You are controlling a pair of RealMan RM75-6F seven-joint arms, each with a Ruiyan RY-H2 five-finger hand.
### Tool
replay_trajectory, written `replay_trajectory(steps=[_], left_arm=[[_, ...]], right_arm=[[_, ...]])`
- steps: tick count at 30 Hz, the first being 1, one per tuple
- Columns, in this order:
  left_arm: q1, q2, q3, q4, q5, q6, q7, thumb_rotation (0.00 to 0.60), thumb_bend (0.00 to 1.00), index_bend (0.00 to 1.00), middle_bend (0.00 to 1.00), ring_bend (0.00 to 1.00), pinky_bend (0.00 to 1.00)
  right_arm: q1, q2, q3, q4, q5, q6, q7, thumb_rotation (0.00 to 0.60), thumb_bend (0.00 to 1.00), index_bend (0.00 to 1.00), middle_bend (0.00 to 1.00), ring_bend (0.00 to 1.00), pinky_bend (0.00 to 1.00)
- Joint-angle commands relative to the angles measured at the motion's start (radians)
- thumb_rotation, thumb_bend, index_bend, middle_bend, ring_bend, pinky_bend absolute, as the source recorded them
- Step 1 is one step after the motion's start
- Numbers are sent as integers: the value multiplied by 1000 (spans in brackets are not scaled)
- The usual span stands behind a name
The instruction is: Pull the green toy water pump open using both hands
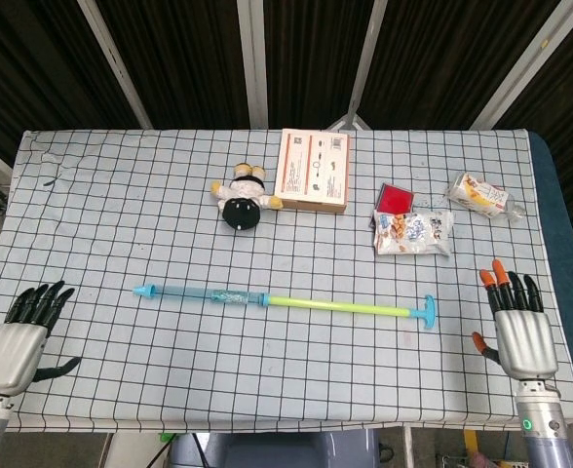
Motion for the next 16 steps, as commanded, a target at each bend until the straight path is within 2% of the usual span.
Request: replay_trajectory(steps=[1,8,12,16], left_arm=[[34,18,3,24,30,42,-34,600,208,29,0,0,0],[97,40,6,63,61,114,-82,600,208,23,0,0,0],[117,36,-15,97,75,152,-105,600,208,22,0,0,0],[116,21,-49,130,64,140,-141,600,208,22,0,0,0]], right_arm=[[-60,31,-31,61,-81,79,91,600,270,0,0,0,0],[-125,49,-39,153,-99,130,258,600,270,0,0,0,0],[-134,56,-36,165,-109,124,289,600,270,0,0,0,0],[-132,58,-31,154,-100,81,270,600,270,0,0,0,0]])
